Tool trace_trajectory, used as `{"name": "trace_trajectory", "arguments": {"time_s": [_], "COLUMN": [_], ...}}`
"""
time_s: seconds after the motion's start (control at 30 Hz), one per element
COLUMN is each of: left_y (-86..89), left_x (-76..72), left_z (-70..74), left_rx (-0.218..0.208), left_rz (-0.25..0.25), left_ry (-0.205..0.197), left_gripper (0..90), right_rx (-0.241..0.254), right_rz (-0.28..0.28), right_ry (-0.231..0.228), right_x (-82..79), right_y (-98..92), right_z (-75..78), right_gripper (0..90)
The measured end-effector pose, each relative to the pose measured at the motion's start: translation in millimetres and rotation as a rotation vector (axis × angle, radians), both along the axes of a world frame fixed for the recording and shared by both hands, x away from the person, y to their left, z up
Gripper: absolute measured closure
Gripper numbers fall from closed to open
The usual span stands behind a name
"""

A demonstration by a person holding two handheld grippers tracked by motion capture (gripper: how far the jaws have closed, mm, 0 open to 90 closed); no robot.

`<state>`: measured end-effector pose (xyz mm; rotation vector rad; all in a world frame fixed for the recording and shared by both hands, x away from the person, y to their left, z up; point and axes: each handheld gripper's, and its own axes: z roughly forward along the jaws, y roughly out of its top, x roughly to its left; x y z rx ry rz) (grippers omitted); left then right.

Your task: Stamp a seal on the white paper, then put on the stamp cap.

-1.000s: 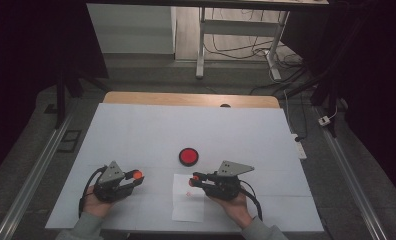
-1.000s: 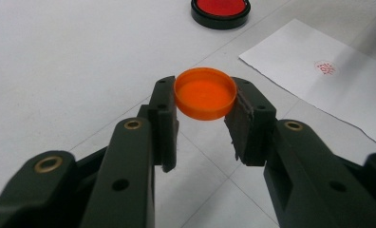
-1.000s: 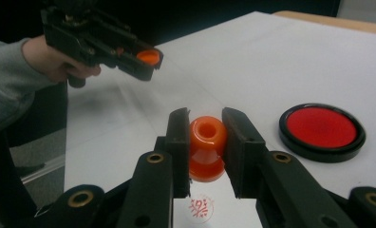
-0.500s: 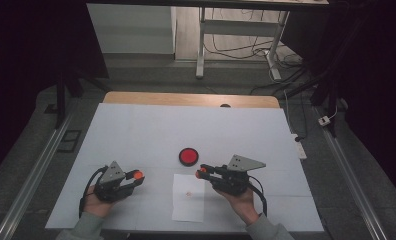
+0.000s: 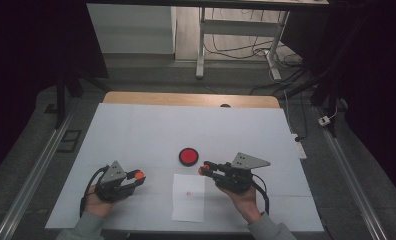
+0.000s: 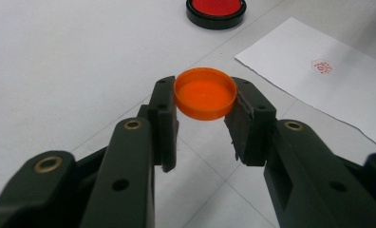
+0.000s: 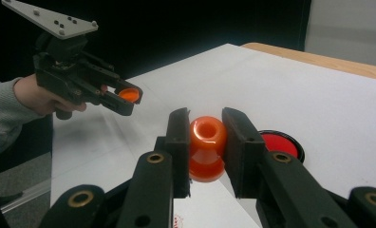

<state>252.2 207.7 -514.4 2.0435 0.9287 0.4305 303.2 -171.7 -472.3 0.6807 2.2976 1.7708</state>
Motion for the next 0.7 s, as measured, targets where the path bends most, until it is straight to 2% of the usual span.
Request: {"name": "trace_trajectory", "arguments": {"time_s": [0.5,0.7], "left_y": [-9.3,-19.4], "left_x": [3.8,8.4], "left_z": [6.5,12.7], "left_rx": [0.011,0.013], "left_rz": [-0.036,-0.073], "left_ry": [-0.022,-0.035], "left_gripper": [64.3,64.3], "right_rx": [-0.003,-0.009], "right_rz": [-0.006,-0.008], "right_ry": [-0.011,-0.014], "right_x": [0.5,0.9], "right_y": [-2.2,-2.0], "right_z": [2.9,2.8], "right_gripper": [72.3,72.3]}}
